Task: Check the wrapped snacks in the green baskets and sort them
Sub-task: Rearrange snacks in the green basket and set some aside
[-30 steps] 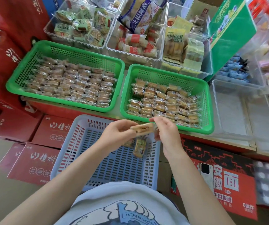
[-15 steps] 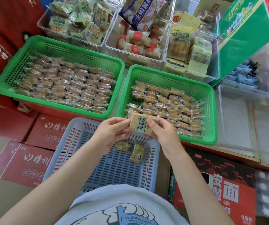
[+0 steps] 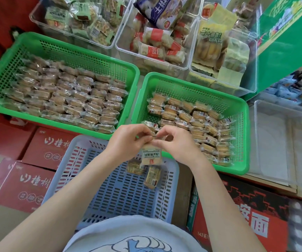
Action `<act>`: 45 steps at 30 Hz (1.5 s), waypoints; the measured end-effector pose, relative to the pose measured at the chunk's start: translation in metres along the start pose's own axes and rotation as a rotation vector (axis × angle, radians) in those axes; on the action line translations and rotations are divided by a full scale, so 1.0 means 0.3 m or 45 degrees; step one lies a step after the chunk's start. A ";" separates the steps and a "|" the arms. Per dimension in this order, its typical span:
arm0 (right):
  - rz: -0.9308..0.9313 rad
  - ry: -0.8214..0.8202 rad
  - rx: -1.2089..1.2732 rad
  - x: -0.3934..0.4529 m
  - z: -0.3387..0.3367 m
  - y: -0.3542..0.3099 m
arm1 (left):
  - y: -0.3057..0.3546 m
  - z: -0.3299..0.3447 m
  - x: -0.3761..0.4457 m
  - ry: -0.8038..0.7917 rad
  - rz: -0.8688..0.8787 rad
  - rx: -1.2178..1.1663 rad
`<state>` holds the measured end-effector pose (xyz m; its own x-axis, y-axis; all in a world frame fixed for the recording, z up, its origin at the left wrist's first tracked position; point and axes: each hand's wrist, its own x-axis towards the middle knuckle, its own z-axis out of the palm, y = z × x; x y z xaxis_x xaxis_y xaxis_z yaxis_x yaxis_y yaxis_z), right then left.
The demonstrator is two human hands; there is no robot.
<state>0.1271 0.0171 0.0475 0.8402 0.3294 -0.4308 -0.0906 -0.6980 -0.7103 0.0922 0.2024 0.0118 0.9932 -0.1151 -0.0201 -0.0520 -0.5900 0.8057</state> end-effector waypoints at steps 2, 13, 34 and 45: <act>0.017 0.097 0.071 0.020 -0.007 0.006 | -0.003 0.006 0.021 0.100 0.004 -0.073; -0.017 0.466 0.165 0.204 -0.046 0.043 | -0.116 0.102 0.087 -0.089 -0.344 0.089; 0.065 0.439 -0.540 0.482 0.095 0.168 | -0.191 0.218 0.115 -0.091 -0.164 0.671; 0.025 0.478 -0.752 0.477 0.129 0.137 | -0.195 0.220 0.113 -0.094 -0.160 0.682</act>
<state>0.2228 0.0602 -0.0648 0.9789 0.1453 -0.1438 0.1085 -0.9655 -0.2368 0.1220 0.1803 -0.0750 0.9862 -0.0618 -0.1539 0.0015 -0.9246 0.3808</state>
